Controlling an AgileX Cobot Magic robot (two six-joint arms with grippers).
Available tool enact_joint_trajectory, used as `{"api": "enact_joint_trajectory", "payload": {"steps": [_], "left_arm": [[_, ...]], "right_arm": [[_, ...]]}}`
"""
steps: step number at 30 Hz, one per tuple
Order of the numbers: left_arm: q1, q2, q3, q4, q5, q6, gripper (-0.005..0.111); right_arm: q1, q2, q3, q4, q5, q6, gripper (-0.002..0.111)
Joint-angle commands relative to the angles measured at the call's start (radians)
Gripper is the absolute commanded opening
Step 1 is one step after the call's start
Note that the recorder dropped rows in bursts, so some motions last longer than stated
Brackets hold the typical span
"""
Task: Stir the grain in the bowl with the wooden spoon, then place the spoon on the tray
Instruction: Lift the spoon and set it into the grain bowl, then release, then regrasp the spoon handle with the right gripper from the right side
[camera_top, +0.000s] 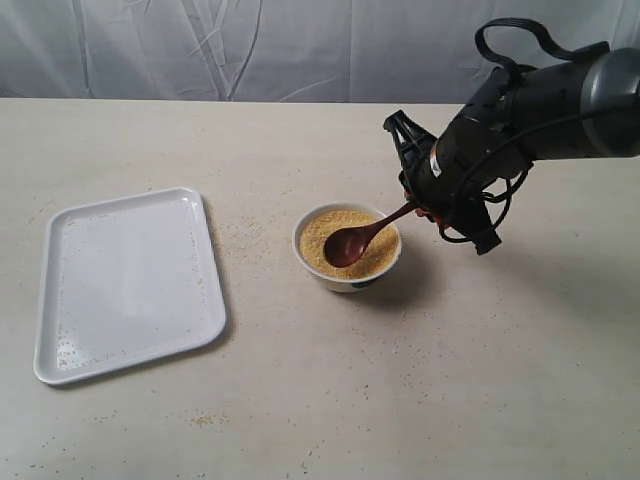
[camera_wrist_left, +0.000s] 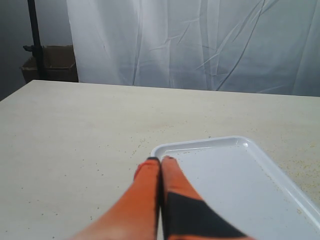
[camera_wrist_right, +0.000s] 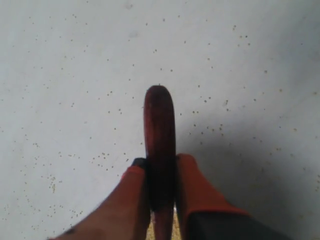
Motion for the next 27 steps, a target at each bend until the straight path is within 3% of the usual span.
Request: {"api": "enact_joint_trajectory", "payload": {"steps": [1, 6, 8, 13, 17, 20, 22, 27], "left_arm": [[0.004, -0.005, 0.005, 0.001, -0.013, -0.003, 0.0], [0.004, -0.005, 0.005, 0.001, -0.013, -0.003, 0.0], [0.004, -0.005, 0.005, 0.001, -0.013, -0.003, 0.0], [0.004, -0.005, 0.005, 0.001, -0.013, -0.003, 0.0], [0.004, -0.005, 0.005, 0.001, -0.013, -0.003, 0.0], [0.004, -0.005, 0.005, 0.001, -0.013, -0.003, 0.0], [0.004, -0.005, 0.005, 0.001, -0.013, -0.003, 0.0], [0.004, -0.005, 0.005, 0.001, -0.013, -0.003, 0.0]], "right_arm": [[-0.006, -0.001, 0.0, -0.01, -0.001, 0.0, 0.005], [-0.006, 0.001, 0.0, -0.01, -0.005, 0.0, 0.037], [-0.006, 0.001, 0.0, -0.01, -0.016, 0.0, 0.044], [-0.006, -0.013, 0.0, 0.03, -0.034, -0.021, 0.045], [-0.008, -0.086, 0.0, 0.049, -0.019, -0.19, 0.045], [-0.027, -0.155, 0.0, 0.105, -0.056, -0.42, 0.045], [-0.061, -0.208, 0.0, 0.27, -0.08, -0.722, 0.04], [-0.207, -0.276, 0.0, 0.932, 0.06, -1.616, 0.012]]}}
